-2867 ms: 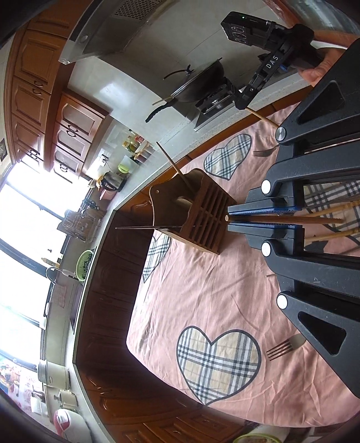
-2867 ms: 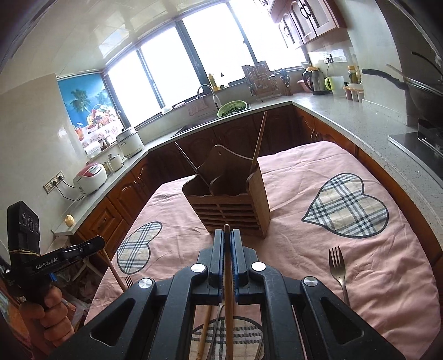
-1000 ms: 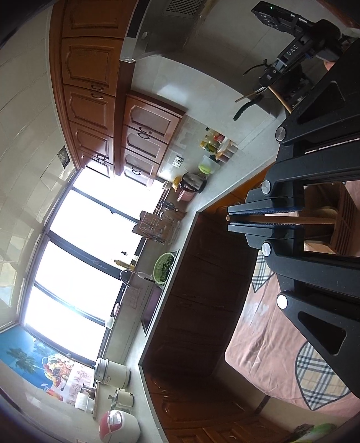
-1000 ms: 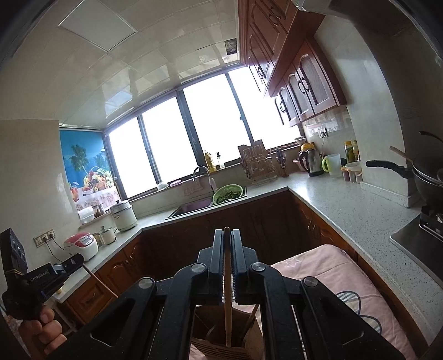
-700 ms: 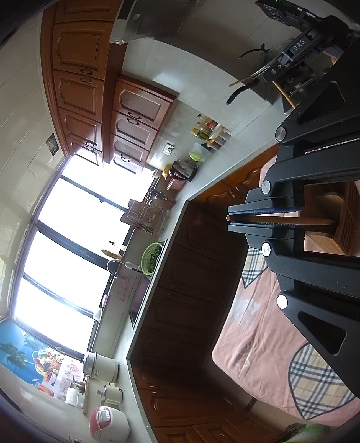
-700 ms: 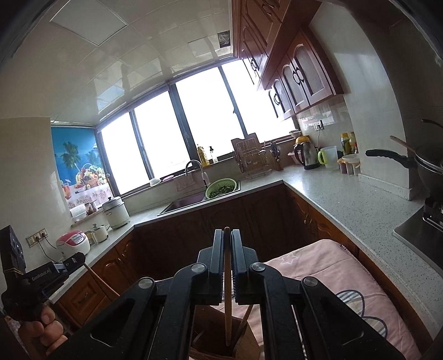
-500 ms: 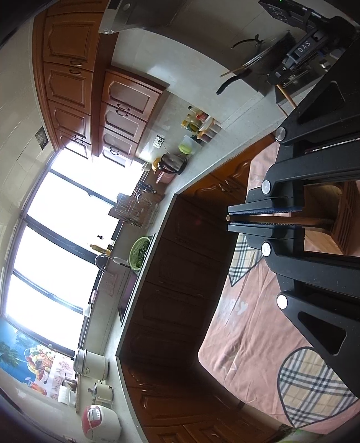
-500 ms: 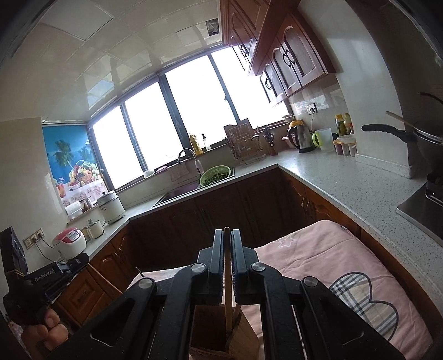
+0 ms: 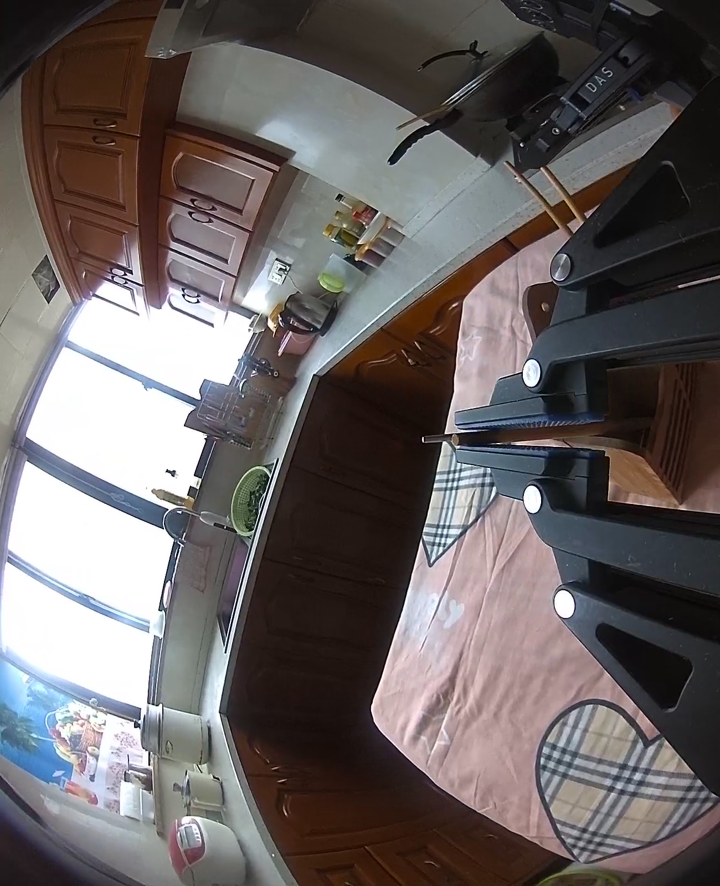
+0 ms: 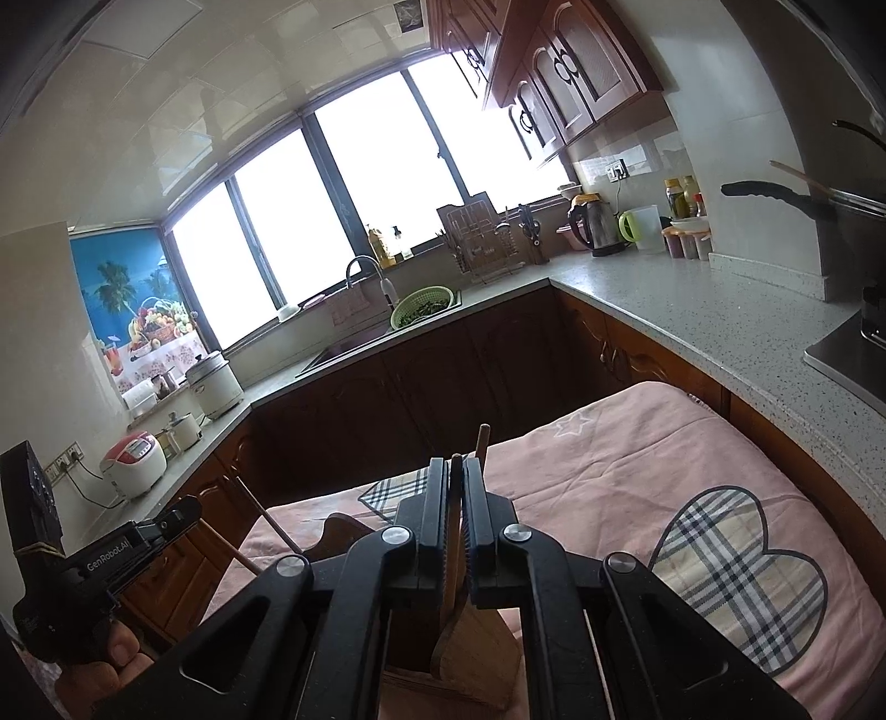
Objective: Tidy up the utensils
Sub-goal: 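Lift both wooden chopsticks and carry them over the utensil holder, then open both tools to drop the chopsticks into the holder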
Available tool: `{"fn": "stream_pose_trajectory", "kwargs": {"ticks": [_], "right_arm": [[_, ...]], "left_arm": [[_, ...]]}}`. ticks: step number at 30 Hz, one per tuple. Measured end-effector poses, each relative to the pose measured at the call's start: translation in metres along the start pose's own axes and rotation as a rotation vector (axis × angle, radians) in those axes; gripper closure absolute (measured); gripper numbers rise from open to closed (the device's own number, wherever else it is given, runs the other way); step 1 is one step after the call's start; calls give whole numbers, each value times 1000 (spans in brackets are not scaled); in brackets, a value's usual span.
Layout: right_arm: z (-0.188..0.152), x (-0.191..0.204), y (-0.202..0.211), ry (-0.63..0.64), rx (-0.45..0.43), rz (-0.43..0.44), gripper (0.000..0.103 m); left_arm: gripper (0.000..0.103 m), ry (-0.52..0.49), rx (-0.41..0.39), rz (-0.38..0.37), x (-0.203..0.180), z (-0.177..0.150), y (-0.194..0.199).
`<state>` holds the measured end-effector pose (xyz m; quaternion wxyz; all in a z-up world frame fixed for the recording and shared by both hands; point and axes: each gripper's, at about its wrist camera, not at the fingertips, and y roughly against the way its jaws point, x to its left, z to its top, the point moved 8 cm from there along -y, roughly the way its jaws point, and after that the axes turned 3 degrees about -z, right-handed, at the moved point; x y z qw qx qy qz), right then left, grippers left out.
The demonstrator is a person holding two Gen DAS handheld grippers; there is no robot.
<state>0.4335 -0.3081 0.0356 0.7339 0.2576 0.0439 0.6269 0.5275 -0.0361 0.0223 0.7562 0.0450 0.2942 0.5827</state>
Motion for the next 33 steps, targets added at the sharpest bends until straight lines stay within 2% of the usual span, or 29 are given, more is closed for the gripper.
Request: {"fn": "stream_pose_trajectory", "kwargs": {"ticks": [10, 13, 16, 18, 19, 20, 21, 22, 24, 26, 29, 33], "right_arm": [[0, -2, -2, -8, 8, 1, 98], [-1, -3, -3, -13, 15, 8, 93], [-2, -5, -2, -23, 19, 14, 91], [-1, -4, 0, -35, 15, 24, 74], [0, -4, 2, -39, 10, 30, 53], [0, -4, 4, -40, 2, 27, 40], [2, -3, 7, -40, -5, 28, 37], [2, -3, 9, -41, -6, 31, 36], [2, -2, 13, -51, -5, 44, 31], [2, -2, 17, -57, -14, 53, 14], [2, -1, 25, -61, -22, 57, 7], [-3, 3, 34, -59, -14, 74, 5]], "left_arm": [[99, 4, 17, -14, 8, -5, -1], [95, 19, 30, -20, 11, -6, -2], [81, 28, 31, -19, 14, -5, 0], [75, 34, 26, -23, 13, -4, 3], [73, 34, 27, -22, 13, -4, 5], [66, 36, 31, -18, 12, -4, 5], [55, 40, 29, -18, 13, -4, 7], [50, 44, 22, -17, 12, -4, 10], [33, 47, 16, -6, 14, -5, 16], [24, 54, 8, 2, 16, -7, 23], [23, 47, 14, 9, 17, -13, 34], [23, 51, 24, 4, 20, -21, 51]]}}
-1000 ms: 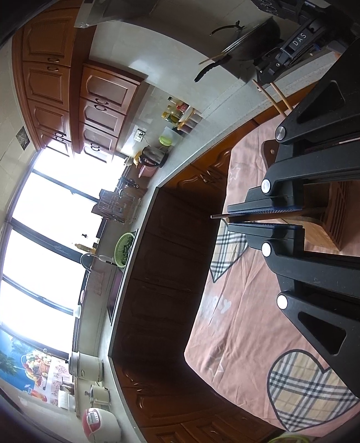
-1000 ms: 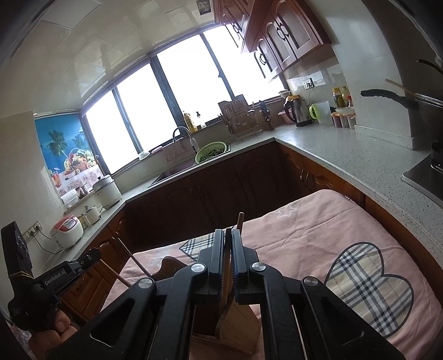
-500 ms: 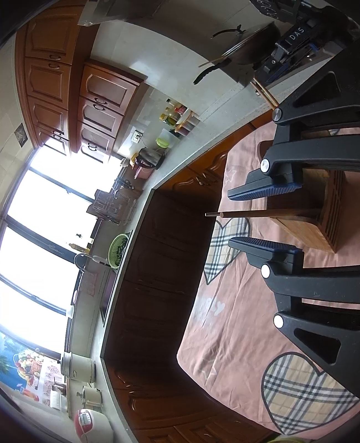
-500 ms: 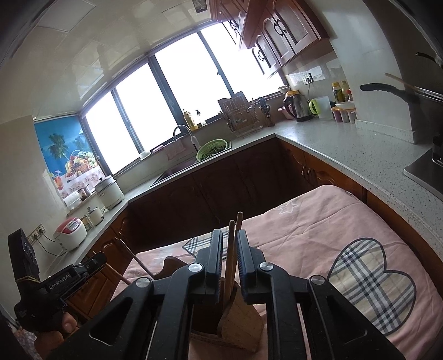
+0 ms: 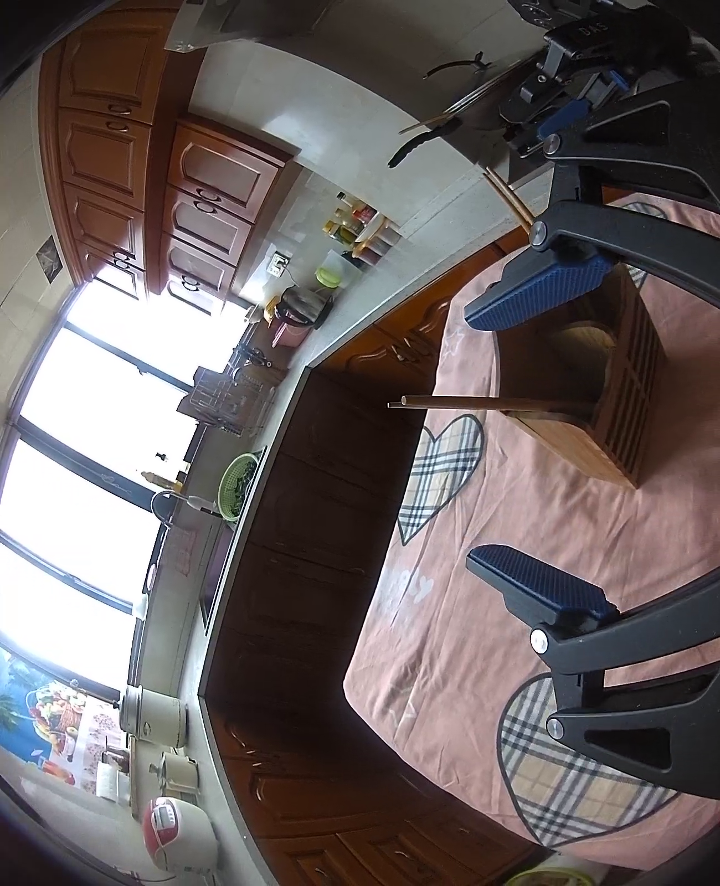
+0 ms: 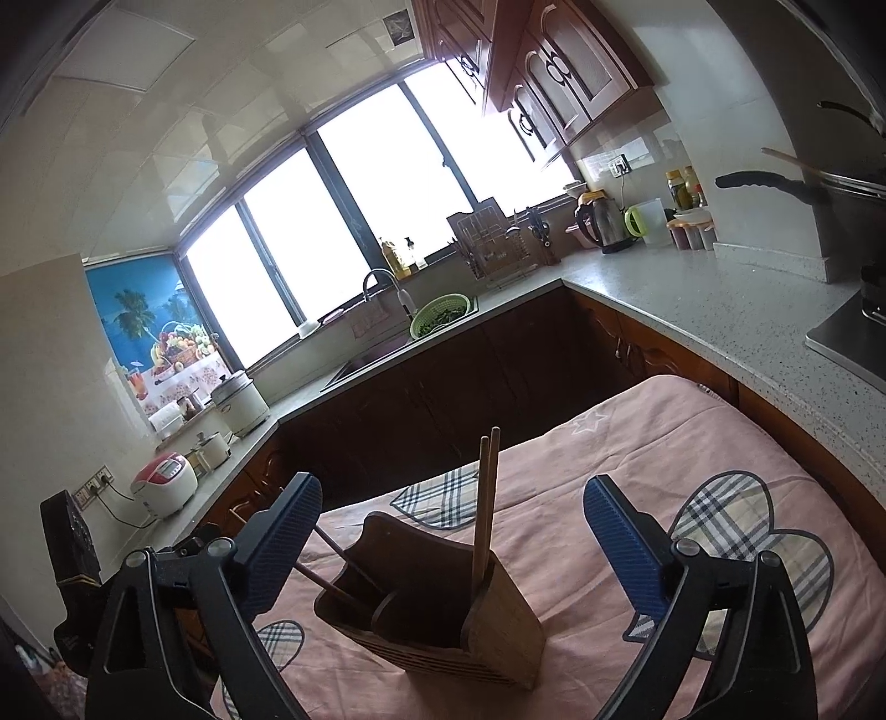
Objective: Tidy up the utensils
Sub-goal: 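Open both tools to drop the chopsticks into the holder, then move both open tools back to the remaining utensils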
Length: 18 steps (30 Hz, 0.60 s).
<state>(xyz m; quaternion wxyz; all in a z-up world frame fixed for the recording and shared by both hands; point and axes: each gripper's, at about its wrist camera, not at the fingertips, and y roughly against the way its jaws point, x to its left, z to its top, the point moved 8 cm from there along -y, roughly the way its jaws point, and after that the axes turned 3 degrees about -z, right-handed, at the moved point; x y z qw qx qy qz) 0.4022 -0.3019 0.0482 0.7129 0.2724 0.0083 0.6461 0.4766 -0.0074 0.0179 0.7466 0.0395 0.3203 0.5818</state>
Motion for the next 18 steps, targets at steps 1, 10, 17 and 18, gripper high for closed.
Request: {"fn": "stream_pose_trajectory", "kwargs": {"ticks": [1, 10, 17, 18], "right_arm": [[-2, 1, 2, 2, 3, 4, 5], [-27, 9, 33, 19, 35, 27, 3], [-48, 11, 62, 32, 50, 28, 2], [-52, 10, 65, 35, 54, 27, 2]], "left_arm": [[23, 0, 1, -3, 0, -2, 5], [23, -6, 16, -5, 7, -29, 59], [23, -6, 49, 6, 12, -58, 102], [23, -4, 54, 11, 14, -63, 107]]}}
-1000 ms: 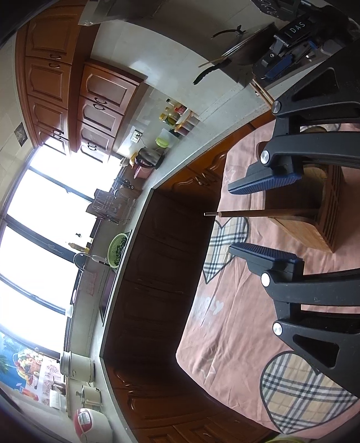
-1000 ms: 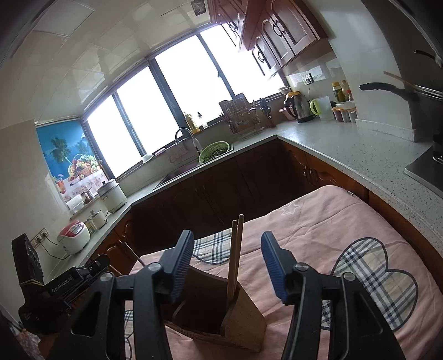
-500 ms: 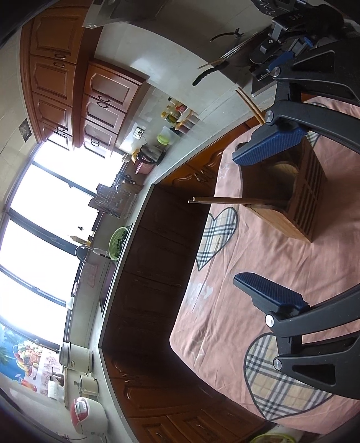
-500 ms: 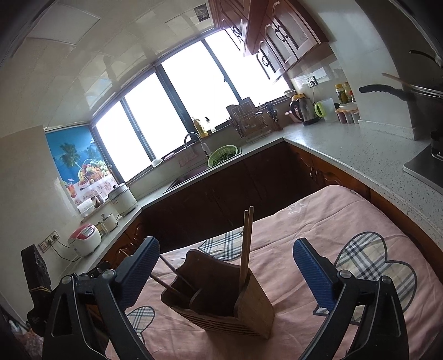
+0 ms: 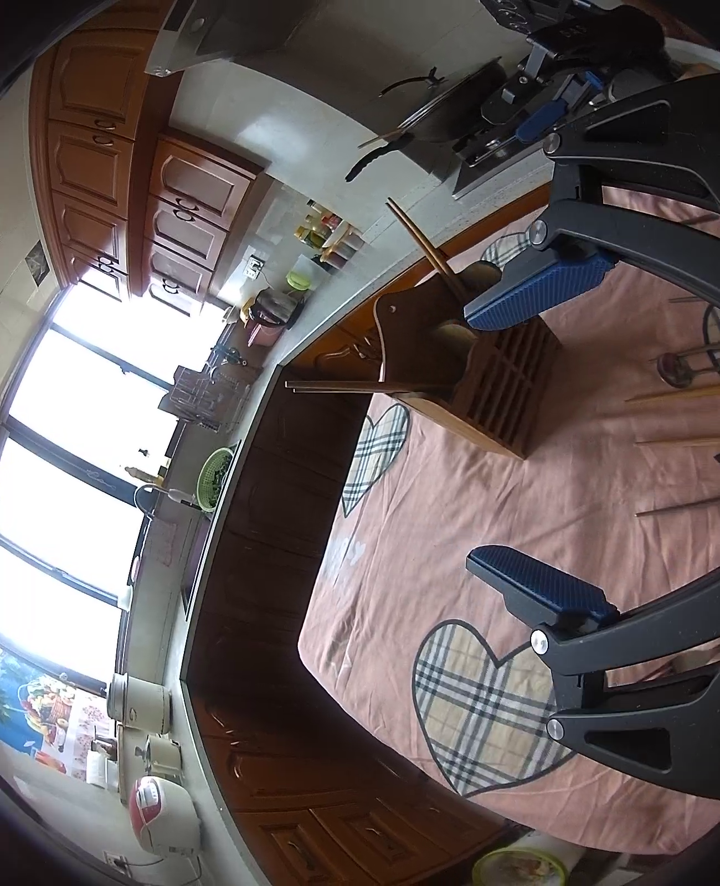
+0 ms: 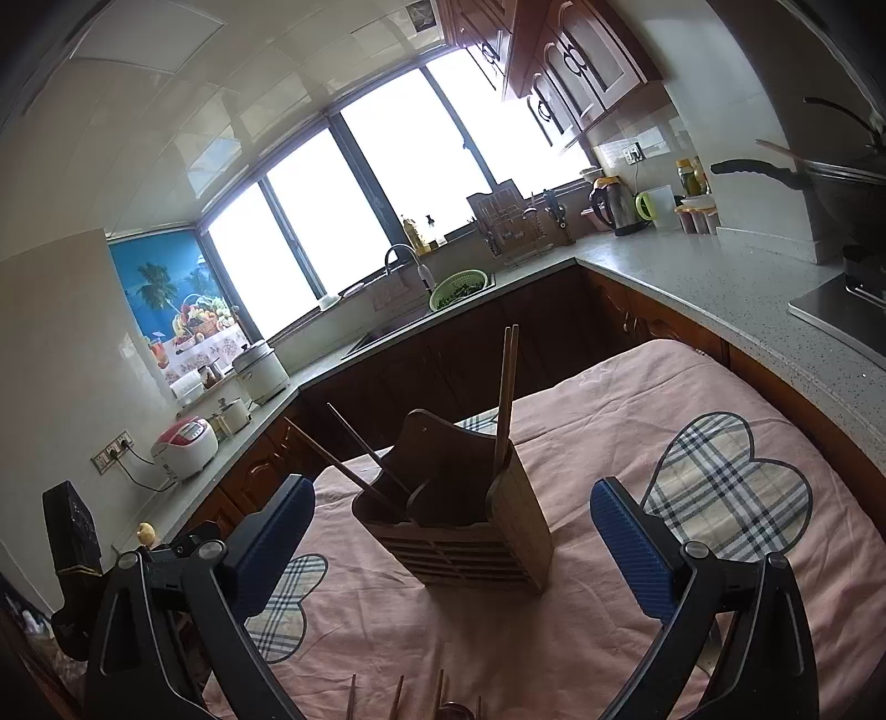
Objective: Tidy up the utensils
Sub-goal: 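Move both open tools back to the remaining utensils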
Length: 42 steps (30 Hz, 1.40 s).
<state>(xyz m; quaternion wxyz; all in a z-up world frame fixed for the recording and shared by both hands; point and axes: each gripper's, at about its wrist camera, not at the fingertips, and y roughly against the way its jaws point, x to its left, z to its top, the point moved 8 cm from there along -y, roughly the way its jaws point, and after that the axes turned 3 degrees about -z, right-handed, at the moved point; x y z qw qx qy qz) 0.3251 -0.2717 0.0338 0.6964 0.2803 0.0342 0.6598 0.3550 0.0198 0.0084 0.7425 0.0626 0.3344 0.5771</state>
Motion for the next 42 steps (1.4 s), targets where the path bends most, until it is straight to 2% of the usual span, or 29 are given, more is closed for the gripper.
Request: {"fn": "stream_pose_trajectory", "kwargs": {"ticks": [9, 21, 30, 42], "right_arm": [[-33, -7, 23, -10, 47, -14, 2], [-77, -9, 43, 44, 110, -54, 2], [-106, -14, 49, 64, 168, -78, 2], [-126, -18, 43, 93, 213, -98, 2]], "left_arm": [[23, 44, 64, 26, 13, -34, 32], [23, 81, 97, 58, 20, -59, 64], [23, 83, 142, 81, 23, -77, 71], [23, 42, 187, 113, 21, -89, 61]]}}
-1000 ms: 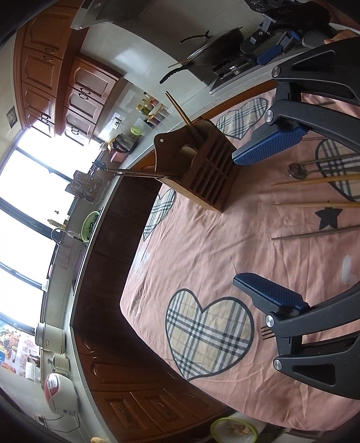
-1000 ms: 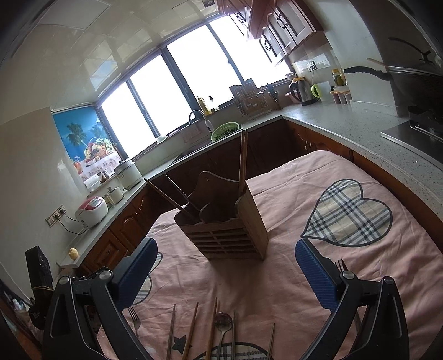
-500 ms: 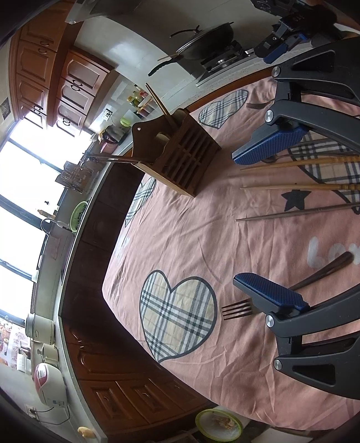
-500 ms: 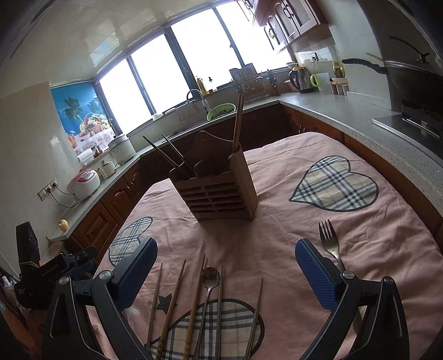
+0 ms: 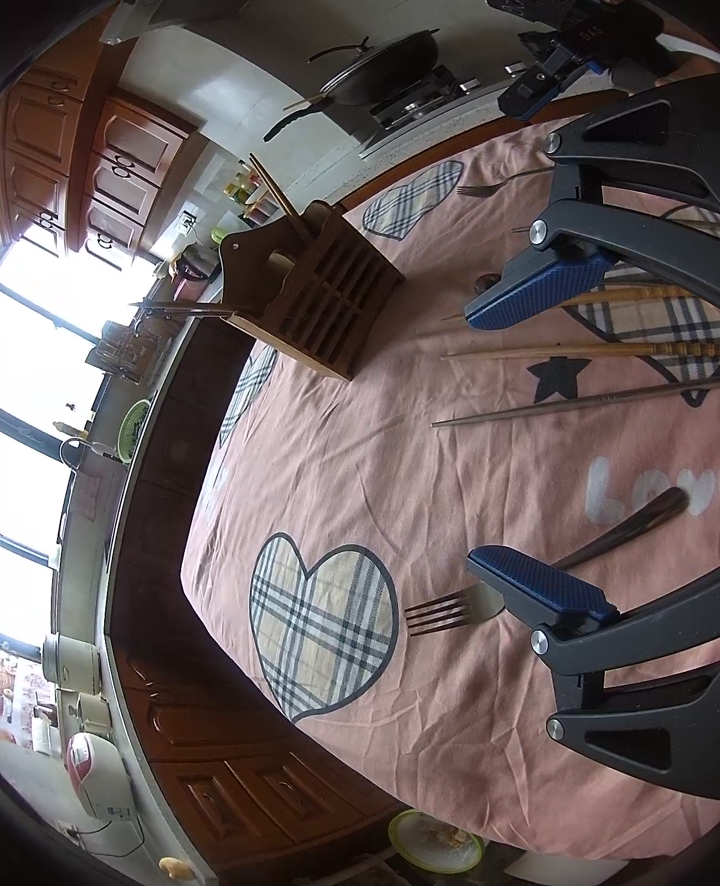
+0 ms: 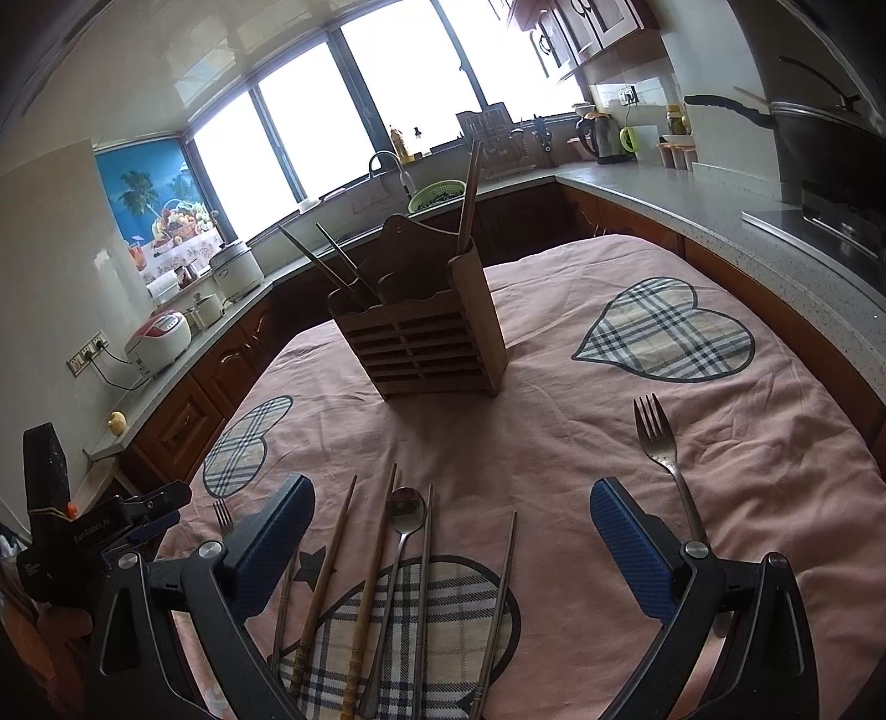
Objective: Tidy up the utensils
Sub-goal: 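Move both open tools back to the remaining utensils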
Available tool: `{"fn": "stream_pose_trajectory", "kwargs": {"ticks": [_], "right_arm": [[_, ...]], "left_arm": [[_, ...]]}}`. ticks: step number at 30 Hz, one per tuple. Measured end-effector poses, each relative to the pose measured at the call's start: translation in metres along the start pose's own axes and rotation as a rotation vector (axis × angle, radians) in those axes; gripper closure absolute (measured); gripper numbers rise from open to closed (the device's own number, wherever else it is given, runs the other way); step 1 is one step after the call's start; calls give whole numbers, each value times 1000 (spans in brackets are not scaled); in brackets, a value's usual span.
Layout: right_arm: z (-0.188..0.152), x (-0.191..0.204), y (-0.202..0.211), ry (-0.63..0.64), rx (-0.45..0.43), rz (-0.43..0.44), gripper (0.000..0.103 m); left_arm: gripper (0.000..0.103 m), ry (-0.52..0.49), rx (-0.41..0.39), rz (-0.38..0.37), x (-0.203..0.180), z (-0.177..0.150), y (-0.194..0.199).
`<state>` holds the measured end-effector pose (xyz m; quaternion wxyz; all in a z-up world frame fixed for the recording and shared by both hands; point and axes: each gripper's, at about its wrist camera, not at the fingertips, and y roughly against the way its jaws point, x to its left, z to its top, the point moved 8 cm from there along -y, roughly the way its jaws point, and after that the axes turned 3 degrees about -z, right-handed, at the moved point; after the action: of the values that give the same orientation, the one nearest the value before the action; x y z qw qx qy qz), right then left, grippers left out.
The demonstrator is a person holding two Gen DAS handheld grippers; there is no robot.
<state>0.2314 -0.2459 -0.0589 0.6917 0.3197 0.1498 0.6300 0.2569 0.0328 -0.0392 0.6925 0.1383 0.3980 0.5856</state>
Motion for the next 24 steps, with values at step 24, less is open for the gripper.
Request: {"fn": "stream_pose_trajectory", "kwargs": {"ticks": [24], "right_arm": [[-30, -11, -51, 74, 143, -81, 21]], "left_arm": [[24, -46, 130, 56, -2, -10, -63]]}}
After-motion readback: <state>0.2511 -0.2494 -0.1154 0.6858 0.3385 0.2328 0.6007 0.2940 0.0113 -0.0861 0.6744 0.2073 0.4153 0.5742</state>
